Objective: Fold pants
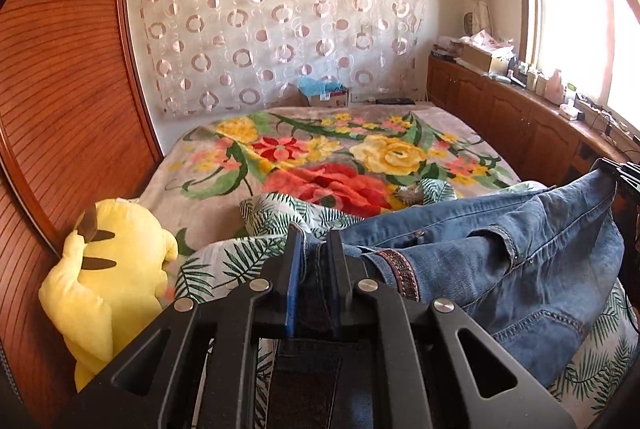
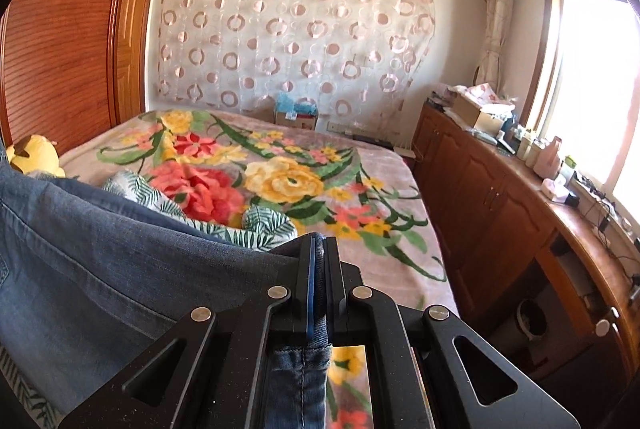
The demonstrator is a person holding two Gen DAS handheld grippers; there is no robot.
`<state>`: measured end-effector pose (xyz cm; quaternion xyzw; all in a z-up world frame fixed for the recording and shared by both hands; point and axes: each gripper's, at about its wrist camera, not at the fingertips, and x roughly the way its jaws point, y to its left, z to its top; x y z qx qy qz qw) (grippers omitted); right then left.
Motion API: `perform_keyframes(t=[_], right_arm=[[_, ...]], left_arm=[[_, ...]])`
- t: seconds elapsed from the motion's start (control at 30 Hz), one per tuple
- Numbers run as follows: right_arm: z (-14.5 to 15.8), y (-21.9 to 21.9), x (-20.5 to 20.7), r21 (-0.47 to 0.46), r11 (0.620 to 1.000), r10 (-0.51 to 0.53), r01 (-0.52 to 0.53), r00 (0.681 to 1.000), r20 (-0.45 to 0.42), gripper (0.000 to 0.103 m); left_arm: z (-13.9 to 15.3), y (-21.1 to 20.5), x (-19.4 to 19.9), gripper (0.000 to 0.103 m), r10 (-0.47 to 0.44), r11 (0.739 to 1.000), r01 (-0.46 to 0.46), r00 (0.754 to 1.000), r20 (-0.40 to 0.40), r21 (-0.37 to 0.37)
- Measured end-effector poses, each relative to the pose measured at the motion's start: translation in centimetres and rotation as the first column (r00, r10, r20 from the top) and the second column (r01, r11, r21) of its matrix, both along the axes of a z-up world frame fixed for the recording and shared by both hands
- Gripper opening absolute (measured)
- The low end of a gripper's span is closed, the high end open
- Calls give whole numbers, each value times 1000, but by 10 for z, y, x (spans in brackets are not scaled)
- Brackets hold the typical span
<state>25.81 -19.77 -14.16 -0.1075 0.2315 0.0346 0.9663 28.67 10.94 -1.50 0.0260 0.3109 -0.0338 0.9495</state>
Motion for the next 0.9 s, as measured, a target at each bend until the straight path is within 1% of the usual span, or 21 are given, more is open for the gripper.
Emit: perform_keyframes(t=[0.03, 0.1, 0.17, 0.2, 0.3, 0.33, 0.4, 0.43, 0.5, 0.53, 0.6, 0.7, 0.73, 0.77, 0.8, 0.83, 0.87, 0.9], right_arm=[[2, 2, 9, -8, 1000, 0, 0, 1000, -11, 3], [-4, 5, 23, -15, 1000, 1, -2, 999, -34, 3], [3, 3, 38, -23, 1000, 1, -2, 999, -45, 3], [2, 4, 43, -26, 1000, 0, -2, 999, -48, 3], [15, 3, 51, -36, 999, -2, 1, 999, -40, 3], [17, 3, 50, -38, 999, -2, 1, 999, -33, 3], [18, 4, 51, -44, 999, -4, 3, 1000, -21, 3], [18, 5, 53, -46, 999, -7, 6, 1000, -16, 3], [16, 6, 58, -37, 999, -7, 6, 1000, -12, 3], [12, 7, 61, -33, 999, -5, 4, 1000, -18, 3], [1, 10, 66, -43, 999, -4, 2, 999, -45, 3], [-12, 12, 72, -56, 998, -4, 0, 996, -84, 3], [-8, 11, 75, -58, 998, -8, 3, 996, -92, 3], [-8, 10, 77, -53, 999, -13, 7, 995, -100, 3], [-7, 9, 79, -46, 999, -16, 11, 994, -105, 3], [-4, 8, 81, -42, 999, -22, 17, 994, -108, 3], [-3, 8, 82, -41, 999, -25, 20, 994, -110, 3], [-1, 8, 83, -40, 999, -26, 21, 994, -111, 3]], left_arm=[[-6, 1, 4, 13, 4, 1000, -4, 1000, -13, -1], [-16, 3, 11, 13, 11, 1000, -11, 999, -38, -3], [-24, 5, 17, 13, 15, 1000, -15, 998, -60, -4], [-27, 6, 20, 13, 17, 1000, -17, 998, -67, -1], [-28, 8, 24, 13, 23, 1000, -23, 998, -65, -1], [-27, 9, 25, 12, 27, 1000, -27, 998, -58, 1], [-22, 9, 29, 6, 45, 999, -44, 998, -38, 20], [-18, 11, 31, 6, 50, 998, -50, 998, -28, 24], [-16, 13, 38, 6, 38, 999, -38, 999, -34, 1], [-16, 14, 40, 6, 36, 999, -36, 999, -34, 2], [-18, 14, 42, 6, 33, 999, -33, 999, -43, 14], [-23, 16, 39, 7, 34, 999, -34, 998, -58, 2], [-24, 18, 37, 12, 36, 999, -36, 997, -66, 0], [-26, 20, 35, 15, 36, 999, -36, 997, -74, -3], [-28, 22, 33, 21, 40, 999, -40, 996, -83, -2], [-29, 23, 30, 30, 46, 999, -46, 995, -86, 1], [-30, 24, 26, 35, 52, 999, -52, 995, -89, 2], [-32, 26, 22, 45, 49, 999, -50, 994, -93, -4]])
